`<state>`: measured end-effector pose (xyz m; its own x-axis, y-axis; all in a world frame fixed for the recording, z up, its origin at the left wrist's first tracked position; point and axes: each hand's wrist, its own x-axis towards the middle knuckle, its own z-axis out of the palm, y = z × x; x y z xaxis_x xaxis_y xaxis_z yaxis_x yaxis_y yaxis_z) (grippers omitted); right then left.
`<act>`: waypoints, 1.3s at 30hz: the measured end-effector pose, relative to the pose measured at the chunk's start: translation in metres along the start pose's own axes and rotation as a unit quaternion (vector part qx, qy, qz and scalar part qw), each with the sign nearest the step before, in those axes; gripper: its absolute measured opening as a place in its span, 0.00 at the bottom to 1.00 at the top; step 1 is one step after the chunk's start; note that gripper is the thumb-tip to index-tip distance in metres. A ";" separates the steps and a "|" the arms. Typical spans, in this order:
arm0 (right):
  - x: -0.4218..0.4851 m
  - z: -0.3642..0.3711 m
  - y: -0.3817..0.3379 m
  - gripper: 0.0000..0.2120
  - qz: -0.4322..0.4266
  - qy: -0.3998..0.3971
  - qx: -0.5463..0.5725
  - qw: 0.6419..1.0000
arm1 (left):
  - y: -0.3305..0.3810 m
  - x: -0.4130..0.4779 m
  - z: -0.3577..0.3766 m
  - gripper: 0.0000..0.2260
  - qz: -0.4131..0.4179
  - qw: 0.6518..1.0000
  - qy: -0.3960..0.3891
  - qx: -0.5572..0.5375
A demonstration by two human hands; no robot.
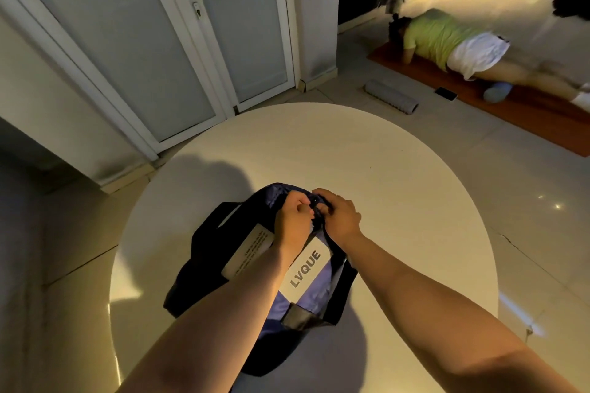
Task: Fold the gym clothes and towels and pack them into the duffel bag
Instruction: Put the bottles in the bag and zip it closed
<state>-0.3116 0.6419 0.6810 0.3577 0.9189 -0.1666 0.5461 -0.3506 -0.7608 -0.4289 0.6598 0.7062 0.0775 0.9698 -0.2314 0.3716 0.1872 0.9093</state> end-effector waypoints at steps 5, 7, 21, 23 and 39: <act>0.006 -0.008 -0.005 0.28 0.041 0.056 0.015 0.997 | 0.005 0.002 0.015 0.15 -0.019 0.999 -0.019 0.028; 0.005 -0.013 -0.006 0.30 0.040 0.048 -0.001 0.998 | 0.002 0.001 0.016 0.14 -0.014 1.000 -0.015 0.017; -0.004 -0.019 0.002 0.13 0.092 -0.017 0.344 0.934 | -0.004 -0.015 0.019 0.10 0.000 0.998 -0.059 -0.021; 0.001 -0.020 0.004 0.15 0.116 0.015 0.350 0.930 | -0.010 -0.021 0.019 0.09 0.008 0.998 -0.064 0.014; -0.047 -0.008 0.000 0.24 0.105 0.029 0.002 0.994 | -0.020 -0.058 0.008 0.04 0.078 0.987 -0.044 0.132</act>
<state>-0.3226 0.5968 0.6936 0.5064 0.8135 -0.2859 0.4518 -0.5328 -0.7155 -0.4333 0.5986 0.6988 0.2289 0.9641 -0.1345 0.5762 -0.0228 0.8170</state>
